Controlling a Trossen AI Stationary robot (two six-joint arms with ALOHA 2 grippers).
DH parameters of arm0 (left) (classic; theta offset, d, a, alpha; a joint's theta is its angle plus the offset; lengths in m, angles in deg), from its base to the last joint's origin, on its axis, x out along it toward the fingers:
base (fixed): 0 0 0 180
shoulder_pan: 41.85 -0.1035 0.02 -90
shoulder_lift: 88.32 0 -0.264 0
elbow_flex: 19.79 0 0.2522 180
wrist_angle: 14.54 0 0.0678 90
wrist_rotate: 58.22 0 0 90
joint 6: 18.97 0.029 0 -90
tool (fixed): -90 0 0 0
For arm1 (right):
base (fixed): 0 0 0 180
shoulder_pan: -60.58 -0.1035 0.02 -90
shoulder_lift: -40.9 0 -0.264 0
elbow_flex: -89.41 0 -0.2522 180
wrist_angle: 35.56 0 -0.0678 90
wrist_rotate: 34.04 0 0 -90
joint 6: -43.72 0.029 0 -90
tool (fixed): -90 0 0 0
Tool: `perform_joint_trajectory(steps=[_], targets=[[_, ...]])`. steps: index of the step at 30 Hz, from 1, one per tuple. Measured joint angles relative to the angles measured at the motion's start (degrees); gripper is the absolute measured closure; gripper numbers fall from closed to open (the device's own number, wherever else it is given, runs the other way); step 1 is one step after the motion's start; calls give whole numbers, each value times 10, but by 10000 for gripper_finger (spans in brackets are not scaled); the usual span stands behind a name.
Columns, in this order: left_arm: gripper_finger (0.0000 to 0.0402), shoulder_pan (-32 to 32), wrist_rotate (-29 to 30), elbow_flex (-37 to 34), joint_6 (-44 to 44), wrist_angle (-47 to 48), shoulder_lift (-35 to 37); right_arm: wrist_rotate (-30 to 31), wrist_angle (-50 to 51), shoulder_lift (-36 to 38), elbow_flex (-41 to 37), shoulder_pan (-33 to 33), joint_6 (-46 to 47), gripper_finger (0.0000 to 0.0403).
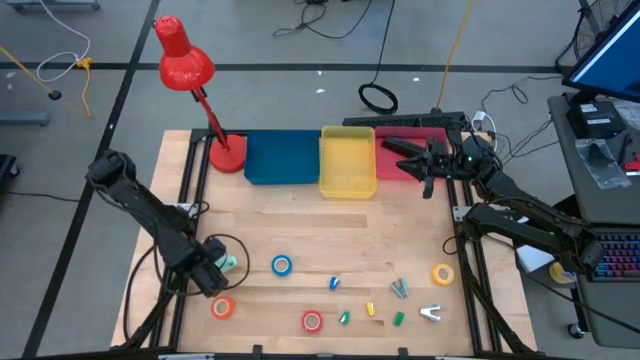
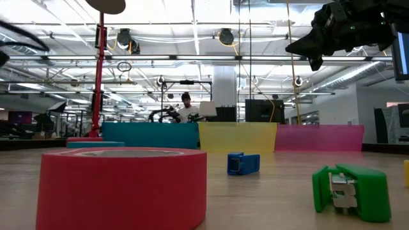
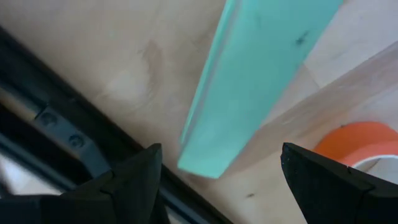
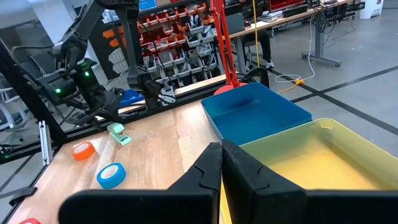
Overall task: Pick and place Stapler, Stapler remover, tape
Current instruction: Put the light green stapler into the pink bin
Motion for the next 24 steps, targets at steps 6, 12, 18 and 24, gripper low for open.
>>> perform_joint_trajectory(steps=[6,12,18,24], targets=[[78,2,-20,-45,25,-70,0,2,0,0,0,0,15,399],[129,11,-41,-82,34,-131,0,2,0,0,0,0,15,399],[246,11,-37,-84,34,-140,0,3,0,0,0,0,15,399],[277,11,-26,-83,35,-158,0,3,0,0,0,0,19,399]])
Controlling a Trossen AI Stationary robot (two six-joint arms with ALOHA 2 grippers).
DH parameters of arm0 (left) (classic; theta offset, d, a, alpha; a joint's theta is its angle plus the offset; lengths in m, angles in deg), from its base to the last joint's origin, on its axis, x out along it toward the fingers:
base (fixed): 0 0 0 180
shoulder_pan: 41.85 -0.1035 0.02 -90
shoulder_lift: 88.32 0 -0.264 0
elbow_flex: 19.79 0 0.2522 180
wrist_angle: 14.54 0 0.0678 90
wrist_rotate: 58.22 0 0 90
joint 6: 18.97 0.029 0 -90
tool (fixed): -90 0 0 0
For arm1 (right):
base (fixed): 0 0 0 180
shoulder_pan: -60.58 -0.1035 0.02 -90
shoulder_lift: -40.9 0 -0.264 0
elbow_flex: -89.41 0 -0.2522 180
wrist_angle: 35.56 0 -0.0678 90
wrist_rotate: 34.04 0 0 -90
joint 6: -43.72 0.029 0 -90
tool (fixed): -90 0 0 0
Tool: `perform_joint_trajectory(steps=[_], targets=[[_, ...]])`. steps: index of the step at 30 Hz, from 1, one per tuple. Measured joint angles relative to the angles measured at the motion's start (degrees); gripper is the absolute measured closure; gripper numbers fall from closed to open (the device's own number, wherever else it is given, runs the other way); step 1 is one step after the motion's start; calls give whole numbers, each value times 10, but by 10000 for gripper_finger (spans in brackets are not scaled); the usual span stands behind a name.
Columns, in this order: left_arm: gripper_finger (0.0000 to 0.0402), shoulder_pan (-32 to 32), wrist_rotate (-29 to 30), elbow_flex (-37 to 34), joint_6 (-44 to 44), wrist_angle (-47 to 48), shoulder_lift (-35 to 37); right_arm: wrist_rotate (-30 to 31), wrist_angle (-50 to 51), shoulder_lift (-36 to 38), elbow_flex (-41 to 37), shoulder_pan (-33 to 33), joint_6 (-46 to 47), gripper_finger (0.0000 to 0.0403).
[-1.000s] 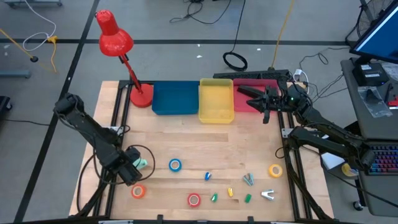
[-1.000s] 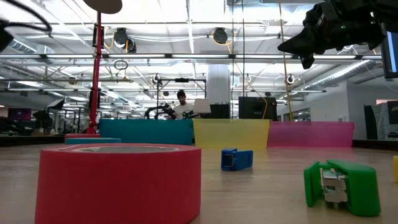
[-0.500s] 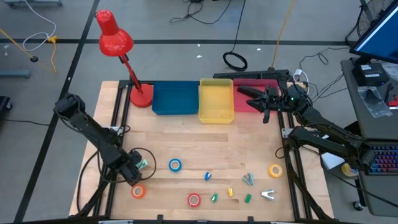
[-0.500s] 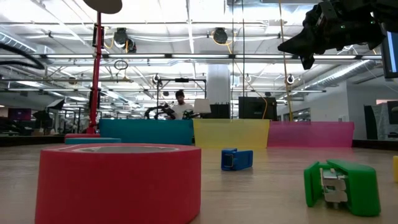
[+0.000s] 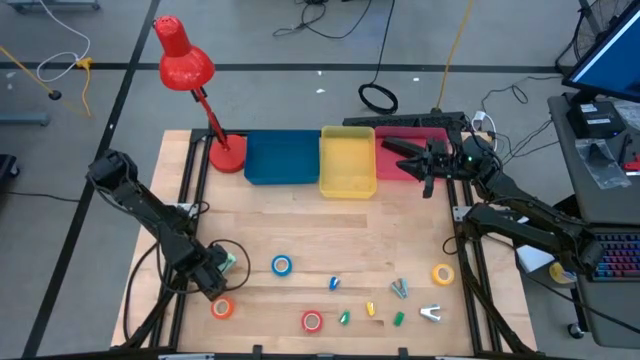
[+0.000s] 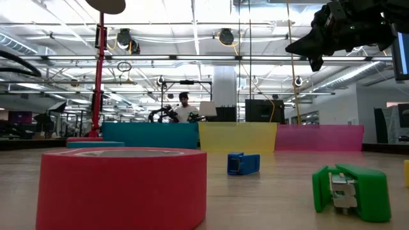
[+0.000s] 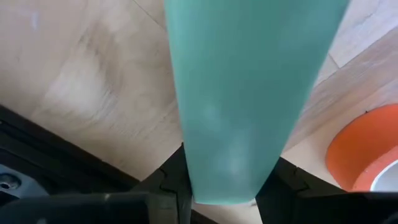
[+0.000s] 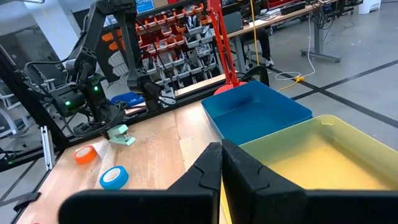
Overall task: Pick and place Stapler, Stapler remover, tape
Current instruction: Put the light green stapler into the pink bin
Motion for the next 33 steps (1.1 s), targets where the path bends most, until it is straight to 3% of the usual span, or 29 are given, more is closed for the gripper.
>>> perform_joint_trajectory(steps=[6,13,18,23,28,33], targets=[[277,-2,21,15,1,-8,13,0,-20,0,0,-4,36,399],[277,-41,122,87,25,40,53,-3,-140,-13,0,-73,64,399],[277,-109,152,157,126,69,56,4,-258,-61,0,-165,65,399],[277,-186,153,223,243,78,39,64,-304,-130,0,-258,57,390],[277,-242,151,290,338,97,8,90,-312,-203,10,-325,54,355],[277,-283,138,374,421,150,-47,86,-311,-273,67,-365,58,305]])
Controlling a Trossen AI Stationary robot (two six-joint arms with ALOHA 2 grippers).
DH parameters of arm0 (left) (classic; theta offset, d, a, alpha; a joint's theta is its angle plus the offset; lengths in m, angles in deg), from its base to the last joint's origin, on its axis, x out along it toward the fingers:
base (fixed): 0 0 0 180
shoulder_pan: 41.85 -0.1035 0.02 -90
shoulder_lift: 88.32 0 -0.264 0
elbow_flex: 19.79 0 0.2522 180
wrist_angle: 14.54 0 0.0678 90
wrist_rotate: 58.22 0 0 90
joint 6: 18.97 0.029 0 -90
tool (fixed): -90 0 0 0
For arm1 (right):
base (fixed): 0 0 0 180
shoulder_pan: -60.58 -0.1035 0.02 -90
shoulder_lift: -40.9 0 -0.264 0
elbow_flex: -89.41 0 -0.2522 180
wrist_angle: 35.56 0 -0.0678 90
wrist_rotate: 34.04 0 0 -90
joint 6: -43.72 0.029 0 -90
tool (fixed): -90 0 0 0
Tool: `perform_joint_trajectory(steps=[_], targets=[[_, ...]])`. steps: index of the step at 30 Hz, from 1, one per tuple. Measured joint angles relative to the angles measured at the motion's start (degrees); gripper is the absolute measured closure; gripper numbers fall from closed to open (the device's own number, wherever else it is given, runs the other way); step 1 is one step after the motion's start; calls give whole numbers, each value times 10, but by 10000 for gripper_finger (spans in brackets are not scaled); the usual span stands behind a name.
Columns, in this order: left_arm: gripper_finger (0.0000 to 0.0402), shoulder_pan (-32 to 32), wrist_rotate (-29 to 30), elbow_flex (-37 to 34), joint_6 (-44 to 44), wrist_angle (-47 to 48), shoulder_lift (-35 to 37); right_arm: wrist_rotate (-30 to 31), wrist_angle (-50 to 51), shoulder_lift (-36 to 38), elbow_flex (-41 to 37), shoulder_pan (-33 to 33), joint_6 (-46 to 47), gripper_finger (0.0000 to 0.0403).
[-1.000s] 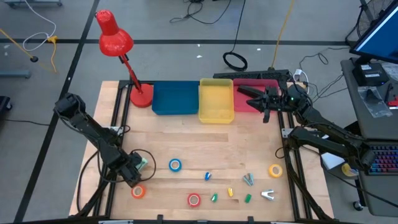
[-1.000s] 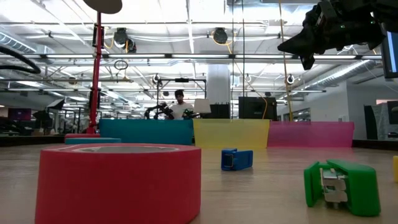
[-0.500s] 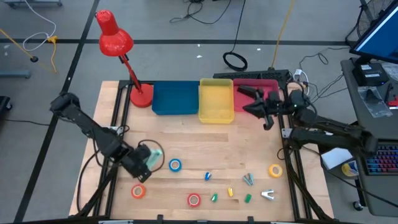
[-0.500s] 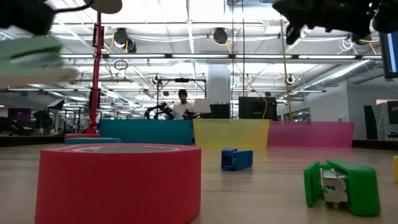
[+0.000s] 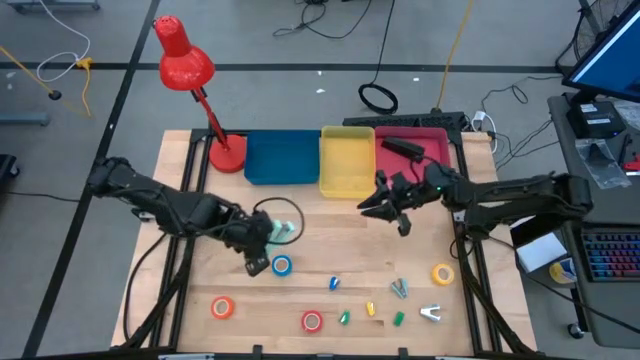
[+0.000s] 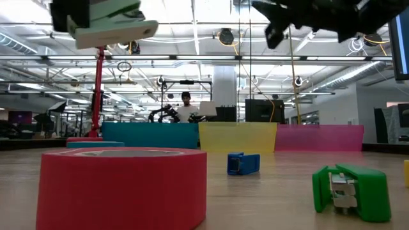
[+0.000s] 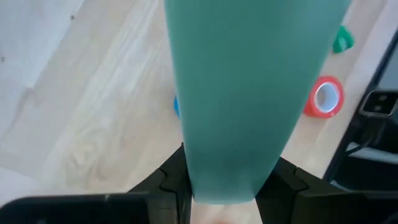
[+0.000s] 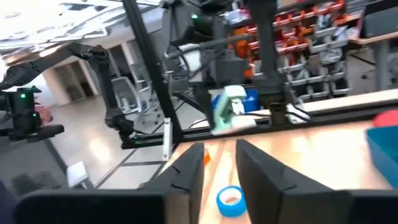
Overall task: Pick and place Stapler, Stapler remover, tape
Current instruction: Put the light green stapler into the pink bin
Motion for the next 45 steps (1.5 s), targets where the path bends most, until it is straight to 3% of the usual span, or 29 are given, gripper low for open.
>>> perform_joint_trajectory(steps=[8,16,32,40,45], targets=[[277,-31,-18,119,90,78,-101,0,129,-70,126,-27,-61,225],[277,-45,-19,190,139,89,-157,0,227,-127,207,-38,-93,175],[277,-68,-45,199,169,86,-175,4,288,-246,318,-64,-148,109],[277,-68,-43,199,170,86,-175,107,284,-250,332,-64,-187,96],[277,-70,-37,199,176,83,-175,106,286,-250,337,-63,-184,96]])
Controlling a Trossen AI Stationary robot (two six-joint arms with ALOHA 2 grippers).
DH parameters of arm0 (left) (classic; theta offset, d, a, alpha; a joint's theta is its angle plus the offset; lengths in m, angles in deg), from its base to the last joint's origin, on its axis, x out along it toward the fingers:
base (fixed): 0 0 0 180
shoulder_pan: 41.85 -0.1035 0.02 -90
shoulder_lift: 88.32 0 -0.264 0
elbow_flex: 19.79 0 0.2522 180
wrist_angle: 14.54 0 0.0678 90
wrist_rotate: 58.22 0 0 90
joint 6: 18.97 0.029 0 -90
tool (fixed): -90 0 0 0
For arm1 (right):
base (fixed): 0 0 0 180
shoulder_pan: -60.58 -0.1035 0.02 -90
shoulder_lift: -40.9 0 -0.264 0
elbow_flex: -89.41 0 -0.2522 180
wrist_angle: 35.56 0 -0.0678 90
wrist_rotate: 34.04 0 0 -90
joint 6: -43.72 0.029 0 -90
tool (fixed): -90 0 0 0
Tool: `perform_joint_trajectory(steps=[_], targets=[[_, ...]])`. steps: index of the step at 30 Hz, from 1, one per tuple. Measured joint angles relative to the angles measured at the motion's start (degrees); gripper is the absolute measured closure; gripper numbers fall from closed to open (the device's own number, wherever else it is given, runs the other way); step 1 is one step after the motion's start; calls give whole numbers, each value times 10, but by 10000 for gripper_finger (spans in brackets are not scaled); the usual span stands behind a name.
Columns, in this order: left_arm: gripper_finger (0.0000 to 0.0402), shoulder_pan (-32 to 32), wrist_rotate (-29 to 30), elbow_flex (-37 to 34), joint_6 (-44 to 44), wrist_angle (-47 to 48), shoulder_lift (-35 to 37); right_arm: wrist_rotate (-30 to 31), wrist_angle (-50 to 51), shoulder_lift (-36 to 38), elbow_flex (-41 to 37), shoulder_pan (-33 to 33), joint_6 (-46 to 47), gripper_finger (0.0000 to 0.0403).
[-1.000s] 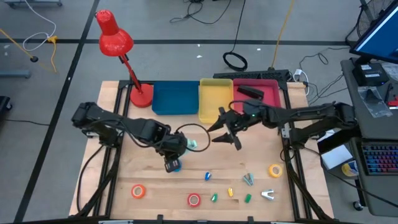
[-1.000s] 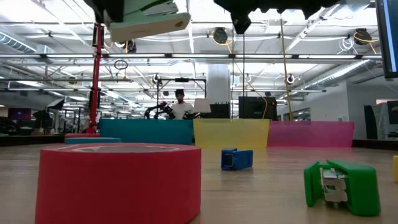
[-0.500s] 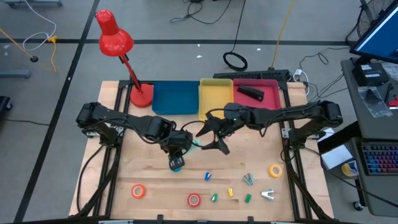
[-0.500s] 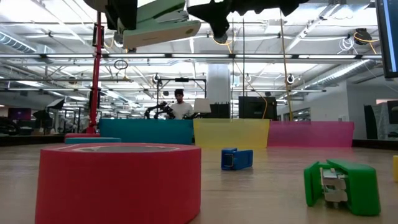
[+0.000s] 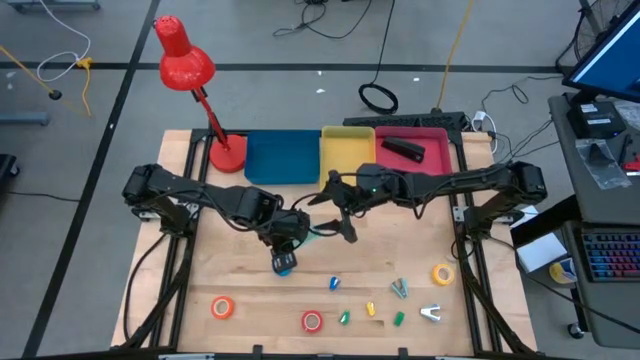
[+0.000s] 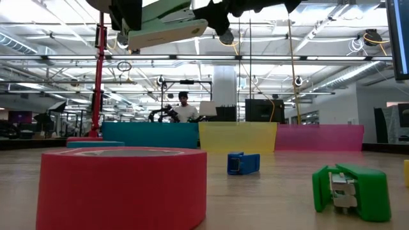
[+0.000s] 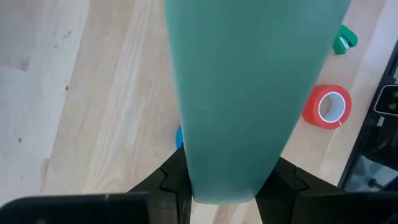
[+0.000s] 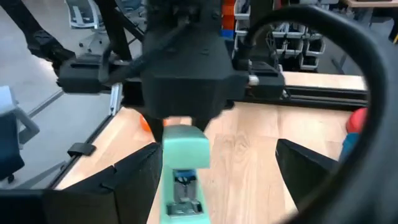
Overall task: Pick and place Stapler, Stapler remover, tape
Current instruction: Put the light green stapler into the pink bin
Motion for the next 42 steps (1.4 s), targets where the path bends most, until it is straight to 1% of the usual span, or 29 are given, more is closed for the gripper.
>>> perform_joint_trajectory(steps=[4,8,17,22,29,32,36,42], targets=[[277,-7,4,0,6,0,0,-2,1,0,0,0,1,96],[277,-18,-5,0,20,-5,0,-31,1,0,0,0,19,96],[277,-38,-12,0,41,-39,-6,-31,15,0,0,0,14,96],[277,-41,-12,0,45,-60,-16,-29,36,0,0,1,14,96],[277,-42,-16,-1,45,-67,-26,-29,51,1,0,1,15,96],[277,-42,-17,-1,45,-90,-26,-28,60,1,0,1,16,97],[277,-42,-17,-1,47,-98,-26,-25,67,0,0,2,16,110],[277,-42,-17,-1,47,-100,-26,-26,67,0,0,2,16,145]])
